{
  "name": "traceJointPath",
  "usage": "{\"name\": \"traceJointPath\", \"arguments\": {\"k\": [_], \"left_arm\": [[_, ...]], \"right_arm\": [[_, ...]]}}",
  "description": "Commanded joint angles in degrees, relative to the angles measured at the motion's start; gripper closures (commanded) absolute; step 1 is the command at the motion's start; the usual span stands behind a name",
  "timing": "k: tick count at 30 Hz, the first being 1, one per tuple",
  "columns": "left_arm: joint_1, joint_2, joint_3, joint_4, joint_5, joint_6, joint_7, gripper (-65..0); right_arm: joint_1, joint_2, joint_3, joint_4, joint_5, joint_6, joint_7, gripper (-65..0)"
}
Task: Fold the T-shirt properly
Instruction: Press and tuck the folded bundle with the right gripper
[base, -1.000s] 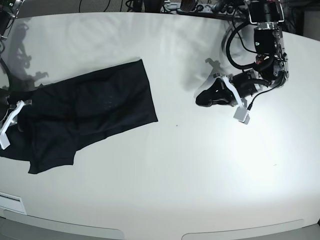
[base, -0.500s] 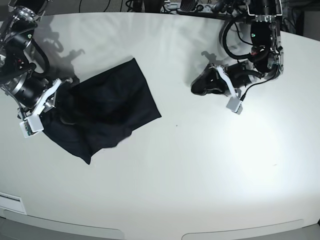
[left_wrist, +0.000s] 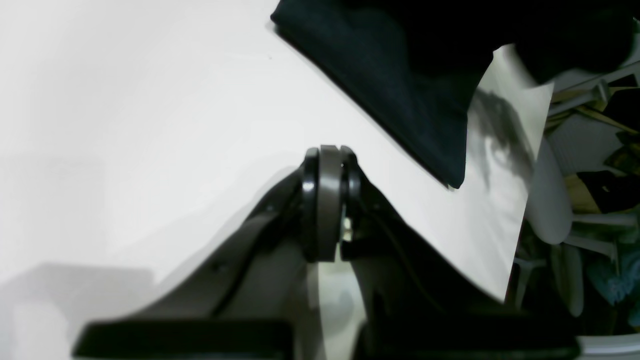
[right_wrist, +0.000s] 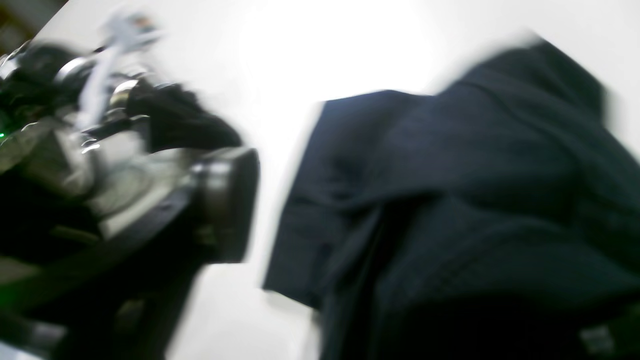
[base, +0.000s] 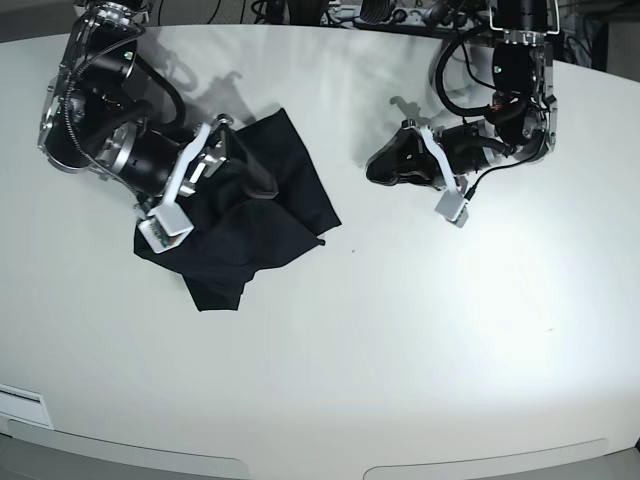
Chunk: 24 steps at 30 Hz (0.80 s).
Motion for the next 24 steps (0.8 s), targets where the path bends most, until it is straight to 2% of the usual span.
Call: {"name": "traceJointPath", "arguments": {"k": [1, 5, 9, 13, 15, 18, 20, 24], "left_arm": [[-0.3, -0.4, 0.0, 0.7, -0.8, 0.1, 0.1, 0.0], [-0.3, -0.9, 0.0, 0.7, -0.8, 0.1, 0.0, 0.0], [-0.3, -1.2, 0.0, 0.7, -0.8, 0.0, 0.0, 0.0], [-0.3, -1.2, 0.0, 0.7, -0.7, 0.0, 0.0, 0.0], [-0.3, -1.2, 0.0, 0.7, -0.7, 0.1, 0.0, 0.0], [-0.3, -1.2, 0.0, 0.7, -0.9, 0.0, 0.0, 0.0], [-0.3, -1.2, 0.0, 0.7, -0.9, 0.0, 0.1, 0.0], [-0.3, -1.4, 0.0, 0.7, -0.3, -0.1, 0.3, 0.0]], "right_arm": [[0.9, 1.1, -2.1, 0.8, 1.5, 1.1, 1.4, -48.0], [2.2, 3.5, -10.2, 0.8, 1.3, 1.1, -0.7, -48.0], [3.2, 3.6, -15.5, 0.8, 1.2, 1.1, -0.5, -48.0], [4.3, 3.7, -21.0, 0.8, -5.2, 1.1, -0.4, -47.8], [4.6, 4.1, -21.9, 0.8, -8.3, 1.1, 0.2, -47.8], [5.2, 4.6, -21.4, 1.4, -9.1, 1.1, 1.9, -47.6], [5.5, 4.6, -19.8, 3.7, -9.0, 1.1, 1.1, -41.2], [4.2, 5.8, -13.9, 11.8, -5.7, 1.1, -1.6, -18.4]]}}
